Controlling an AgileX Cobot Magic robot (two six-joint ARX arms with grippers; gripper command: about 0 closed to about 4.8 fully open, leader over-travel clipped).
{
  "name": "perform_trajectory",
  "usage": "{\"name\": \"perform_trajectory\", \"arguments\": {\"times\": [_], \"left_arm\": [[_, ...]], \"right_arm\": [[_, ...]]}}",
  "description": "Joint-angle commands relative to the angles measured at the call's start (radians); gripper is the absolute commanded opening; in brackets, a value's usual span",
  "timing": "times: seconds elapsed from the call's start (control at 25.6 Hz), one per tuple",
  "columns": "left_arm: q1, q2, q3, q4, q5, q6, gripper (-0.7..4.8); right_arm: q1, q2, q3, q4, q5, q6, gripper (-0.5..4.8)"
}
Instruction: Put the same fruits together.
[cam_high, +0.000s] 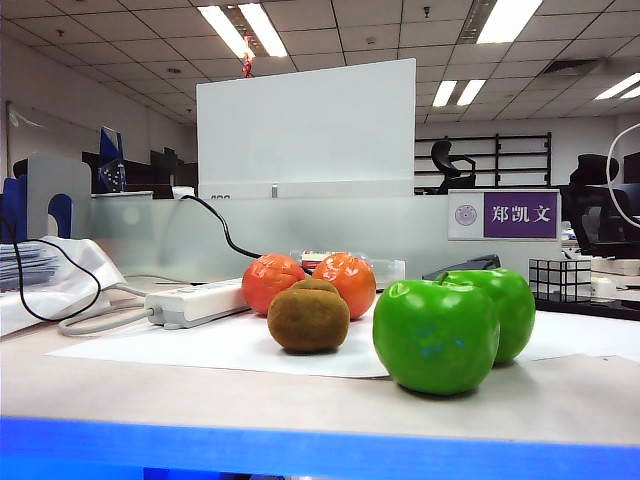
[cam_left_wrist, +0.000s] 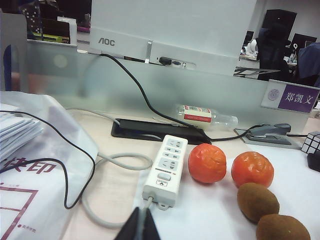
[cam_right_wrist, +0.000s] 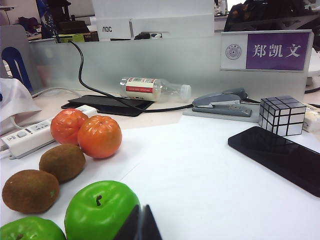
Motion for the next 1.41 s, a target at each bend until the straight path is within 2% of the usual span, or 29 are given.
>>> {"name": "perform_trajectory", "arguments": {"times": [0.04,0.16,0.39,0.63,1.06,1.29,1.41], "left_arm": [[0.002,-0.003,0.003,0.009,0.003,0.016,-0.02],[0.054,-0.034,0.003,-0.013,0.011,0.110,-0.02],[0.270,-0.091,-0.017,-0.172,0.097,0.089,-0.02],[0.269,-0.091,-0.055,-0.233,0.097,0.090,-0.02],[0.266,-0.091,-0.055,-0.176,0.097,0.097,-0.02],[0.219,-0.091,-0.055,-0.165,0.087,0.106,-0.02],[0.196,-0.091,-0.055,-0.165,0.046,0.105,-0.02]], "right_arm": [[0.001,-0.001,0.005,0.013,0.005,-0.003,-0.08],[0.001,-0.001,0.005,0.013,0.005,-0.003,-0.08],[0.001,-0.001,0.005,0.012,0.005,-0.003,-0.08],[0.001,-0.001,0.005,0.009,0.005,-0.003,-0.08],[0.001,-0.001,0.005,0.010,0.005,-0.003,-0.08],[0.001,-0.001,0.005,0.010,0.005,-0.003,-0.08],[0.001,-0.001,0.005,0.010,0.005,-0.003,-0.08]]}}
